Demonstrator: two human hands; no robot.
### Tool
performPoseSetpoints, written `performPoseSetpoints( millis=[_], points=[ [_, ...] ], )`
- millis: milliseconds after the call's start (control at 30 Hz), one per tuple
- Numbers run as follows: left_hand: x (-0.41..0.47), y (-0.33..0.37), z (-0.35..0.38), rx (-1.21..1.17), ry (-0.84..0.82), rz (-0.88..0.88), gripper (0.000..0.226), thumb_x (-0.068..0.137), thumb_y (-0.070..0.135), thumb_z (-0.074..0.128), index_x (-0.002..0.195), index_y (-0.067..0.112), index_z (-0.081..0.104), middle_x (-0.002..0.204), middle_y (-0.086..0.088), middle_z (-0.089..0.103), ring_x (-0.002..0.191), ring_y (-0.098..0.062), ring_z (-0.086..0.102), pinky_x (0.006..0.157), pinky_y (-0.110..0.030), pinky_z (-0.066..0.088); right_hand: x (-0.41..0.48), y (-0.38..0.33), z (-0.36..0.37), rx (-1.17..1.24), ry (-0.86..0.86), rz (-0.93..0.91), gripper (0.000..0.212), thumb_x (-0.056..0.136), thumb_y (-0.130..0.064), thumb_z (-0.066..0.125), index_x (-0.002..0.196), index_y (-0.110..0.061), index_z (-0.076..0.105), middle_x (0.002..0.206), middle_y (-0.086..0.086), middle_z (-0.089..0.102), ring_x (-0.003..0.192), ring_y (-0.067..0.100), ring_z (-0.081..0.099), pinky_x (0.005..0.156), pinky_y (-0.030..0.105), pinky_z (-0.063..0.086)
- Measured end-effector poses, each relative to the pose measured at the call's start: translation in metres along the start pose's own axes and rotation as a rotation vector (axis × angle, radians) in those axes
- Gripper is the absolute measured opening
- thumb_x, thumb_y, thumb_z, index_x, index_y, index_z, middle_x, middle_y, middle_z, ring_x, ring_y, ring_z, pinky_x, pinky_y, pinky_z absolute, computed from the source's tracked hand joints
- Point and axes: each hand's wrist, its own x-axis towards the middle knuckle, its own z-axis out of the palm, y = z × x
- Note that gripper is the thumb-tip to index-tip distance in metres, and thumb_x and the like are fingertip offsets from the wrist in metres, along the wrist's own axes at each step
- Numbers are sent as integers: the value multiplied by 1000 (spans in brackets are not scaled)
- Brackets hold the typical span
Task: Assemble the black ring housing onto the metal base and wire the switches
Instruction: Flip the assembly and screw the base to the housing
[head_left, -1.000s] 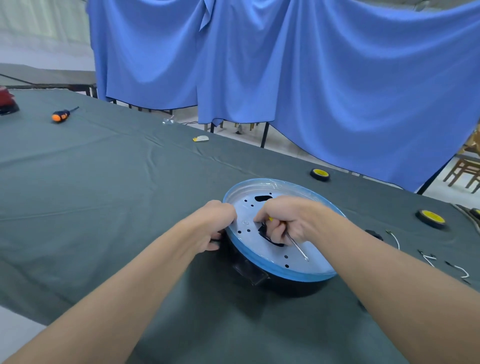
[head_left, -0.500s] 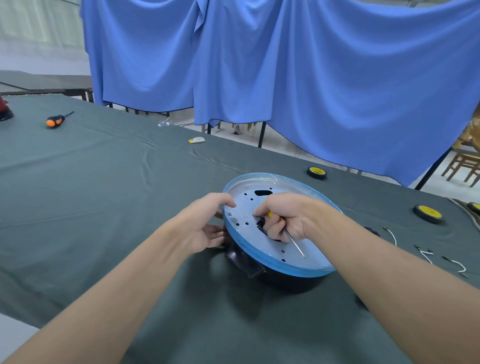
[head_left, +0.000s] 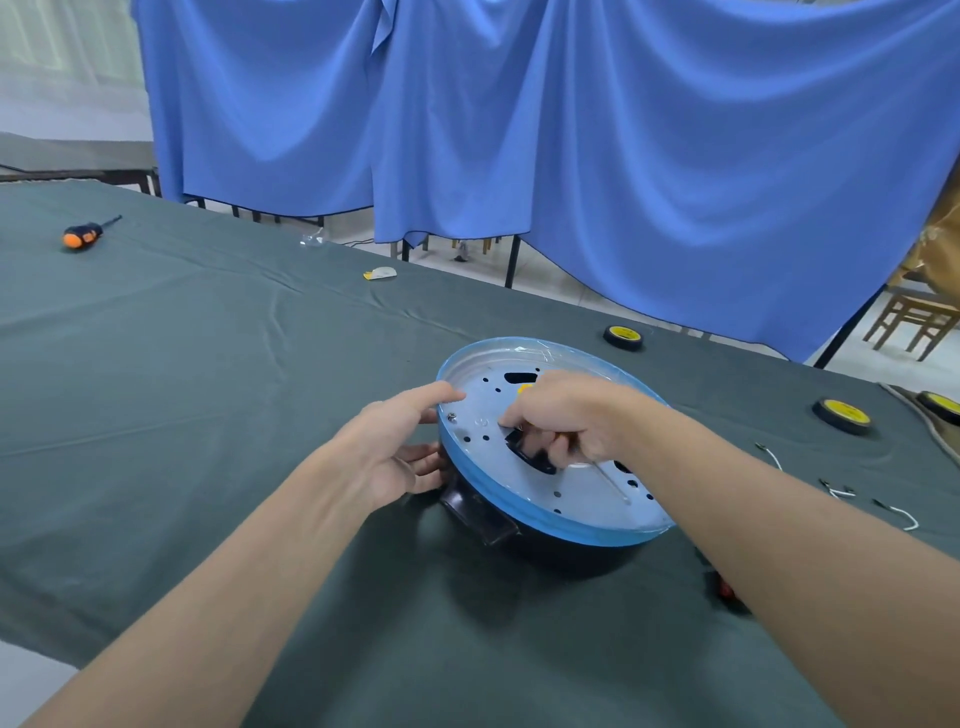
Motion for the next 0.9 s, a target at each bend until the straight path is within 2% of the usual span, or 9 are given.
performPoseSetpoints(
  millis=[67, 133, 200, 300, 433, 533, 667, 767, 900],
  points=[
    [1, 1, -3, -7, -20, -1, 43, 68, 32, 86, 97, 9, 65, 82, -18, 70, 71, -27, 61, 62, -34, 57, -1, -2, -5, -411, 215, -160, 14, 90, -12, 54, 76, -9, 48, 72, 12, 58, 50, 19, 37, 42, 22, 29],
    [3, 3, -5, -10, -49, 9, 48, 69, 38, 86, 100, 8, 65, 85, -19, 71, 72, -28, 62, 63, -36, 58, 0, -6, -5, -636, 383, -401, 16, 88, -18, 52, 74, -12, 48, 77, 9, 52, 62, 25, 46, 49, 29, 33],
    [5, 4, -6, -8, -78, 26, 51, 71, 38, 84, 105, 6, 65, 89, -20, 71, 76, -29, 63, 64, -37, 59, 2, -10, 1, -661, 349, -608, 14, 88, -24, 55, 78, -14, 57, 78, 9, 54, 73, 29, 52, 57, 33, 41],
    [8, 2, -7, -35, -92, 73, 54, 72, 39, 83, 110, 5, 66, 93, -19, 73, 79, -28, 68, 60, -34, 59, 10, -16, 9, -748, 296, -742, 24, 88, -26, 59, 66, -19, 51, 69, 5, 55, 67, 24, 51, 61, 38, 46],
    [15, -9, -12, -145, -52, 108, 60, 74, 39, 83, 116, 3, 61, 98, -23, 74, 88, -29, 74, 66, -34, 60, 21, -19, 10, -634, 268, -785, 22, 85, -24, 64, 69, -10, 62, 67, 12, 59, 62, 24, 47, 57, 31, 42],
    [20, -15, -16, -212, 4, 127, 59, 76, 35, 82, 116, 0, 58, 86, -21, 75, 82, -27, 75, 66, -33, 61, 25, -19, 9, -588, 263, -783, 24, 83, -21, 67, 71, -1, 64, 67, 18, 60, 58, 21, 40, 53, 28, 39],
    [16, -11, -19, -197, -64, 127, 78, 60, 47, 86, 119, 4, 57, 92, -23, 74, 88, -30, 75, 71, -36, 61, 30, -22, 10, -622, 274, -759, 22, 82, -15, 65, 62, -9, 59, 64, 17, 60, 58, 20, 45, 58, 34, 47],
    [11, -8, -17, -161, -102, 134, 88, 51, 50, 87, 121, 7, 55, 93, -24, 74, 88, -32, 74, 67, -43, 61, 32, -24, 14, -672, 280, -735, 25, 81, -15, 63, 58, -15, 52, 67, 12, 54, 64, 25, 51, 61, 40, 51],
    [9, -6, -11, -81, -60, 154, 76, 62, 45, 87, 120, 5, 58, 94, -24, 74, 83, -30, 75, 71, -42, 61, 34, -24, 17, -735, 290, -732, 25, 83, -21, 61, 60, -19, 49, 70, 9, 51, 71, 37, 58, 62, 45, 52]
  ],
)
